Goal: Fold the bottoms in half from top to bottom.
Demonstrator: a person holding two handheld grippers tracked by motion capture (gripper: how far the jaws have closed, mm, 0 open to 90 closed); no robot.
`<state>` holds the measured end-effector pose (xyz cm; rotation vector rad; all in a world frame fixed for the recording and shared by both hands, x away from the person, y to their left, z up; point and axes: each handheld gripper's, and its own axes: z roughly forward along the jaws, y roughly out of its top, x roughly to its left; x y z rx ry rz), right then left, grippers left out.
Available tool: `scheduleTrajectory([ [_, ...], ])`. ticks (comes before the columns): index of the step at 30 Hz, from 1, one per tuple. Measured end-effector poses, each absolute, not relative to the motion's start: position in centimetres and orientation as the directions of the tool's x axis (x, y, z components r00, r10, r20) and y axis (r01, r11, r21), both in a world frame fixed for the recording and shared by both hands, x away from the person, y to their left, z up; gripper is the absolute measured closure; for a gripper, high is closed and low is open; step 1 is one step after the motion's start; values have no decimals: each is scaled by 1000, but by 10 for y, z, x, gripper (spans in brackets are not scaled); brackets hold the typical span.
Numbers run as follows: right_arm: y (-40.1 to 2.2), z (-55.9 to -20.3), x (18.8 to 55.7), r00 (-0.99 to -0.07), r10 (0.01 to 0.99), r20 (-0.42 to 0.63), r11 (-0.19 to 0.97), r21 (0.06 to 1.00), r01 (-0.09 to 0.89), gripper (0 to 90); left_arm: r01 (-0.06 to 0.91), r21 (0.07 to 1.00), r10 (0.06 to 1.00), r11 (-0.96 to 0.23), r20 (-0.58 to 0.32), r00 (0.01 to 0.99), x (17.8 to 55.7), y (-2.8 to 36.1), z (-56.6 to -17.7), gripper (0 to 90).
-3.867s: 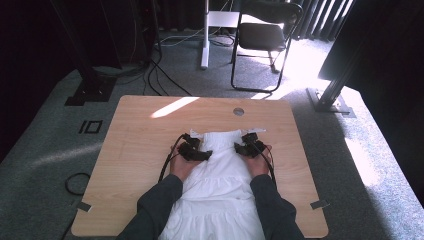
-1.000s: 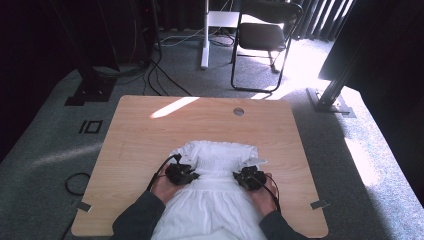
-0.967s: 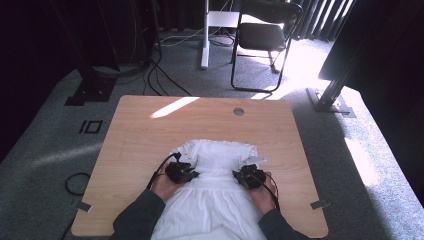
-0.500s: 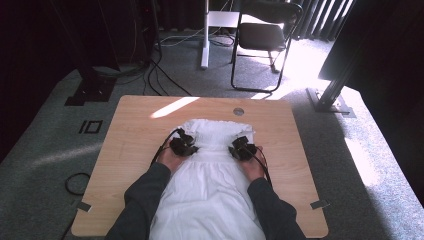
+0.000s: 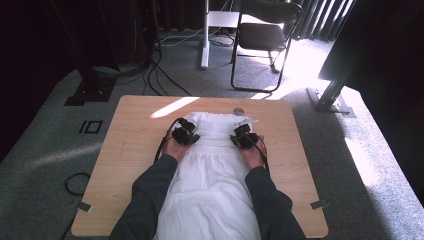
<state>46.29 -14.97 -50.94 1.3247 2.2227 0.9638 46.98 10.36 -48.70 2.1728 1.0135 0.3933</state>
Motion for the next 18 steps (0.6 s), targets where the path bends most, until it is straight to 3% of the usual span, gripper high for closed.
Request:
scheduleTrajectory([
  [7, -166, -422, 430, -523, 852, -30, 291, 856, 426, 839, 399, 838, 721, -373, -8, 692, 439, 113, -415, 861],
  [10, -173, -396, 410, -543, 839, -41, 278, 890, 362, 839, 320, 880, 685, -352, 9, 729, 404, 118, -383, 859],
  [13, -174, -392, 395, -559, 828, -45, 282, 895, 347, 838, 316, 879, 674, -356, 8, 739, 388, 119, -382, 856],
  [18, -176, -424, 344, -628, 777, -44, 336, 873, 354, 837, 357, 858, 631, -369, -51, 774, 351, 132, -414, 847],
])
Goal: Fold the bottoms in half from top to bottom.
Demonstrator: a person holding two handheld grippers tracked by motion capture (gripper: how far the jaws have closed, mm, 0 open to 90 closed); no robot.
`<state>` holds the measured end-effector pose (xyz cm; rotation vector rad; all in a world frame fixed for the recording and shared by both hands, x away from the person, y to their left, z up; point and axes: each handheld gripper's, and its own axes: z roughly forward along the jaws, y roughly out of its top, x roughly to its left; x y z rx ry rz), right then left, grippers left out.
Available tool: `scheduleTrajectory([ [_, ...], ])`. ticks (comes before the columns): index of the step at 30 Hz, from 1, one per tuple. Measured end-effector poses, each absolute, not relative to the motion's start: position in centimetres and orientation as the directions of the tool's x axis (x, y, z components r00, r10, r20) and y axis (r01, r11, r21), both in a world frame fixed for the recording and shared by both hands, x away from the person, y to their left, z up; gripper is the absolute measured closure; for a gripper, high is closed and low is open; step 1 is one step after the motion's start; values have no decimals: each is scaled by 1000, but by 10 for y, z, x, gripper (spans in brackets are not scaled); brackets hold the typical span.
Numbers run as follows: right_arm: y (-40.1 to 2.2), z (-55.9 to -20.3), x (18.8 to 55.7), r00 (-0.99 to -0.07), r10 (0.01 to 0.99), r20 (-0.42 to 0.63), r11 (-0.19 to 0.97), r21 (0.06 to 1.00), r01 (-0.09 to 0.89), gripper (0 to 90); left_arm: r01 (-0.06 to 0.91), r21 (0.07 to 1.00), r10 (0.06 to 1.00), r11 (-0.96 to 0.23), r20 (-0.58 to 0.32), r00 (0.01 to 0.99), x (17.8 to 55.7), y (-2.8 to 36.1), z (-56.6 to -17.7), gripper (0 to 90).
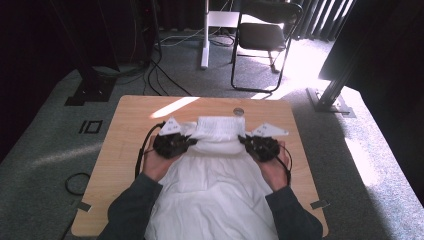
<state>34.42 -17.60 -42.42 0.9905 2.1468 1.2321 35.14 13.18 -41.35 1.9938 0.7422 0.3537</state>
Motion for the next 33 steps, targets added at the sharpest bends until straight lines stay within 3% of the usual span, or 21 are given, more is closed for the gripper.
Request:
scheduleTrajectory([
  [1, -175, -434, 337, -641, 767, -39, 350, 862, 366, 836, 387, 829, 622, -403, -63, 781, 337, 135, -437, 842],
  [3, -174, -445, 330, -649, 760, -38, 365, 851, 378, 836, 401, 820, 620, -409, -73, 781, 332, 136, -446, 841],
  [5, -167, -483, 315, -674, 738, -27, 421, 799, 429, 836, 471, 750, 626, -465, -98, 774, 316, 135, -489, 839],
  [11, -160, -539, 310, -679, 732, 60, 440, 719, 538, 833, 533, 650, 634, -542, -101, 767, 314, 134, -541, 837],
  [13, -156, -546, 314, -669, 740, 71, 440, 701, 561, 833, 554, 647, 635, -524, -137, 760, 323, 137, -542, 837],
  [22, -144, -551, 346, -612, 781, 124, 356, 718, 599, 830, 552, 615, 673, -563, -46, 739, 382, 136, -535, 831],
  [33, -136, -546, 413, -561, 827, 9, 394, 702, 593, 827, 575, 612, 738, -543, 20, 675, 441, 116, -532, 830],
])
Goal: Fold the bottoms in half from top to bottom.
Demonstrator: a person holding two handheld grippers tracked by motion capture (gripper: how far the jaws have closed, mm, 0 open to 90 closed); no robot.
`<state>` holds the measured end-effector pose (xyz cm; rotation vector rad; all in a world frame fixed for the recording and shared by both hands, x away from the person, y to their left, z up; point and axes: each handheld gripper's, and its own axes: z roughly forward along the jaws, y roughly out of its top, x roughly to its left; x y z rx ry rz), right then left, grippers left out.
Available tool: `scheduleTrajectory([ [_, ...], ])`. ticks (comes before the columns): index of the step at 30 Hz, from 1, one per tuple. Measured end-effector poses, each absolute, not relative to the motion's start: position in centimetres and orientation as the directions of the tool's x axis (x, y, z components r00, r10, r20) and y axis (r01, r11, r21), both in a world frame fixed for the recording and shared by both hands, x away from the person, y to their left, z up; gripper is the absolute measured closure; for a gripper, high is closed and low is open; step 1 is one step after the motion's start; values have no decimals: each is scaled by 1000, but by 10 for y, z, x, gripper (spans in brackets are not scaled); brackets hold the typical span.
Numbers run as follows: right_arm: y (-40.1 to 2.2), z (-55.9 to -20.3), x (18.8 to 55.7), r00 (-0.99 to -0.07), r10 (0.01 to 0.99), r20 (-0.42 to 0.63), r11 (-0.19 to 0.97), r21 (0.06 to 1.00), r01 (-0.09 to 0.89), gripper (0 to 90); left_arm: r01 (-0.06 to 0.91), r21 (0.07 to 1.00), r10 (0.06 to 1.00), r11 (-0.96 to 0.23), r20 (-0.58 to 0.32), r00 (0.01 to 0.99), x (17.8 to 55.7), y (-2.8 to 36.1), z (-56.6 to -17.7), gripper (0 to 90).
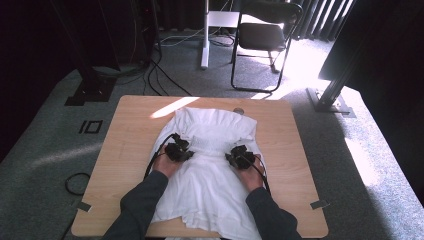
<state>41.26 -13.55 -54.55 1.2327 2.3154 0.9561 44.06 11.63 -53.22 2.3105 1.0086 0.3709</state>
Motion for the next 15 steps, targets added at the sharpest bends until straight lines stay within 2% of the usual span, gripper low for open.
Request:
scheduleTrajectory([
  [6, -135, -544, 455, -499, 867, 23, 345, 694, 631, 826, 611, 630, 787, -479, 1, 616, 464, 110, -533, 830],
  [13, -135, -542, 465, -498, 866, 34, 341, 689, 640, 825, 619, 629, 797, -470, 0, 604, 469, 109, -533, 834],
  [15, -138, -539, 464, -505, 862, 36, 342, 693, 634, 824, 600, 641, 795, -479, 27, 606, 464, 107, -528, 842],
])
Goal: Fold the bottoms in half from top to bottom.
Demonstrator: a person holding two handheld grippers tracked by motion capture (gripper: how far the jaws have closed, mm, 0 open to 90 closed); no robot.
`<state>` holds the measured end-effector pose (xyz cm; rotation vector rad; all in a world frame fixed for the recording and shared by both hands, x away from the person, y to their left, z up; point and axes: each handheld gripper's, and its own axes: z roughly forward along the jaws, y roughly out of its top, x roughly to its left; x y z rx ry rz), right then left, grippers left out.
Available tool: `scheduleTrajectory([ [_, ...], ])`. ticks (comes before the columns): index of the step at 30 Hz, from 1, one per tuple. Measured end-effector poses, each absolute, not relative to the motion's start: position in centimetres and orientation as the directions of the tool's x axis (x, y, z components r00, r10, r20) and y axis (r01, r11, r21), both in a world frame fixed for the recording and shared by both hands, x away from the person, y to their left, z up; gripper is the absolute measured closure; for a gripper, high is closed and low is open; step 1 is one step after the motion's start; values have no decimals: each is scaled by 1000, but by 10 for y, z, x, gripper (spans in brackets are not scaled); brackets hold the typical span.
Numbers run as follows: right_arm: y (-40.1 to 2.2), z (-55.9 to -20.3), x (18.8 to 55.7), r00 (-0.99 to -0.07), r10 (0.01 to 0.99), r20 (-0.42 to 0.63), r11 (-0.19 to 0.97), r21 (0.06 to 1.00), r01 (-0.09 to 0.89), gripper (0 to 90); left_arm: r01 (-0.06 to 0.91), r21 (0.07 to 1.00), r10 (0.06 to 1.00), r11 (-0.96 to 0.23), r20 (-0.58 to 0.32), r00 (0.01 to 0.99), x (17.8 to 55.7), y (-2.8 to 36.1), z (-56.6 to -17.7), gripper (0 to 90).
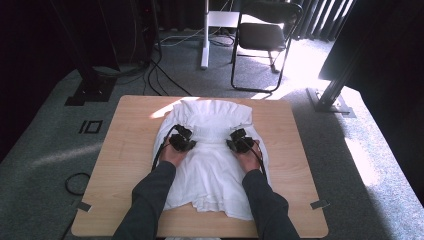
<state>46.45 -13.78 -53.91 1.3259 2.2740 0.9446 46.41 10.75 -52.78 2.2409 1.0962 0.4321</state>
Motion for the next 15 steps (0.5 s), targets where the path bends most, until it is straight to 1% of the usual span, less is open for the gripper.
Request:
scheduleTrajectory([
  [1, -139, -536, 464, -505, 863, 25, 347, 697, 627, 825, 600, 641, 795, -479, 27, 606, 464, 107, -528, 846],
  [2, -140, -532, 462, -501, 865, 14, 346, 706, 618, 827, 579, 675, 798, -457, 23, 602, 461, 108, -518, 849],
  [5, -144, -513, 458, -494, 870, 7, 324, 746, 582, 831, 540, 731, 797, -417, 9, 603, 456, 111, -495, 854],
  [8, -148, -488, 450, -501, 865, -15, 314, 795, 519, 831, 482, 783, 790, -393, 19, 613, 449, 113, -468, 855],
  [10, -151, -469, 444, -504, 862, -47, 319, 824, 469, 831, 442, 799, 780, -407, 53, 623, 444, 112, -450, 855],
  [11, -152, -460, 442, -504, 862, -60, 320, 835, 447, 831, 442, 799, 780, -407, 53, 623, 444, 112, -450, 855],
  [12, -153, -452, 439, -503, 862, -65, 315, 846, 430, 831, 423, 807, 777, -414, 71, 626, 441, 112, -441, 855],
  [13, -153, -452, 439, -503, 862, -65, 315, 846, 430, 831, 409, 814, 774, -413, 77, 629, 439, 111, -432, 855],
  [14, -155, -436, 435, -500, 863, -69, 302, 865, 402, 832, 396, 824, 771, -405, 74, 633, 437, 111, -424, 856],
  [15, -157, -430, 432, -499, 864, -69, 295, 873, 389, 832, 389, 835, 768, -389, 61, 637, 434, 112, -417, 856],
])
